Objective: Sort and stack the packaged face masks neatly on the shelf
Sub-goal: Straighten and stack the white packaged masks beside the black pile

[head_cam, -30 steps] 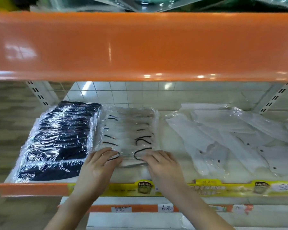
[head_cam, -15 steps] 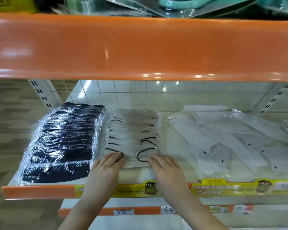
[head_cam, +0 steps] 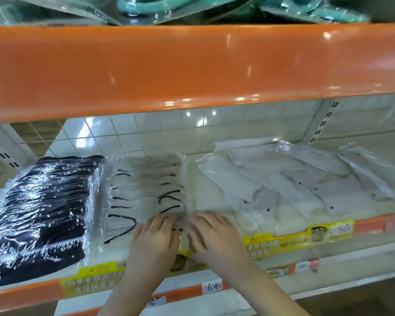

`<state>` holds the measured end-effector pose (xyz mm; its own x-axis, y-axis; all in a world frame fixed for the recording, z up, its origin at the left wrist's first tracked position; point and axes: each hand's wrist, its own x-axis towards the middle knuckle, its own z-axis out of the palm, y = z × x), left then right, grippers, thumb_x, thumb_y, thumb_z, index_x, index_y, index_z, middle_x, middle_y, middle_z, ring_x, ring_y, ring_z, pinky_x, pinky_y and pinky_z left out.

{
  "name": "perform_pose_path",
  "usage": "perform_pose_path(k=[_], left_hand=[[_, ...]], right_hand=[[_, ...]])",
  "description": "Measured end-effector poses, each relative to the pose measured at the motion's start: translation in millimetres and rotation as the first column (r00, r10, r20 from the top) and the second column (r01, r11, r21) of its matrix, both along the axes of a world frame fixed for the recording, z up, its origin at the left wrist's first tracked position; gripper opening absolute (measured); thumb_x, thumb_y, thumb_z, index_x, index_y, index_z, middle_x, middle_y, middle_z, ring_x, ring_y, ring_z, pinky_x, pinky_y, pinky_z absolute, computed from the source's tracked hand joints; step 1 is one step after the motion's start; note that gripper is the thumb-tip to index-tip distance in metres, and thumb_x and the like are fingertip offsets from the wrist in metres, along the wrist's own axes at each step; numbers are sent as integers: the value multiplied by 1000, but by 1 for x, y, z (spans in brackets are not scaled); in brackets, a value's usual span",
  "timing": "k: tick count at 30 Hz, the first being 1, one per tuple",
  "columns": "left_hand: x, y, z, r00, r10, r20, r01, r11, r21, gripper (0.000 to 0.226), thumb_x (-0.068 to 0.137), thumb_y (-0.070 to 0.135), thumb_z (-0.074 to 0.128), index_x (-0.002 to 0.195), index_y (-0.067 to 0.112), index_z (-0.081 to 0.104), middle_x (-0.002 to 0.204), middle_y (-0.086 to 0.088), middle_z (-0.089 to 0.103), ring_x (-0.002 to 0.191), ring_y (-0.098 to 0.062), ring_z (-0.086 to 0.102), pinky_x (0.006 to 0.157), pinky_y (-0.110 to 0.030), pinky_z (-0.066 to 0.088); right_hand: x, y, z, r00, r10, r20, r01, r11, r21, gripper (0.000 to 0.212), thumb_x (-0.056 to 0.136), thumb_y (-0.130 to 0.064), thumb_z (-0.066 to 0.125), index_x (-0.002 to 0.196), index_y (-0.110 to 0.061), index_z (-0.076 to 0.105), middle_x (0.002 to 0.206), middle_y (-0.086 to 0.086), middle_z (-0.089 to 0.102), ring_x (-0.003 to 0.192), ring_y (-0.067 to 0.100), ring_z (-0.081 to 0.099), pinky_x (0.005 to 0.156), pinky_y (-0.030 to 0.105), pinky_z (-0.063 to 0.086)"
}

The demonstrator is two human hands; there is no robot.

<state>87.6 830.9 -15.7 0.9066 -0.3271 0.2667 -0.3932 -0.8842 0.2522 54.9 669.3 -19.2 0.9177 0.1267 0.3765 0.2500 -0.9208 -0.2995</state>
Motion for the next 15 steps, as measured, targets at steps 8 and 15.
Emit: perform_pose_path(k=[8,15], left_hand=[[-1,-89,10,994,-101,-33,101,995,-7,42,70,28,39,93,16,73,96,-1,70,84,-26,68,64,-38,55],[-4,-172,12,981,-192,-13,191,981,-44,39,67,28,42,89,18,71,92,2,69,81,-22,67,59,-33,53]], right_hand=[[-13,-90,5,990,-137,23,138,989,-49,29,82,-36,48,98,-24,68,103,-10,65,95,10,61,76,25,51],[-20,-170,7,977,-214,19,214,976,-24,30,78,-35,48,95,-24,70,96,-10,67,90,11,63,74,24,52]])
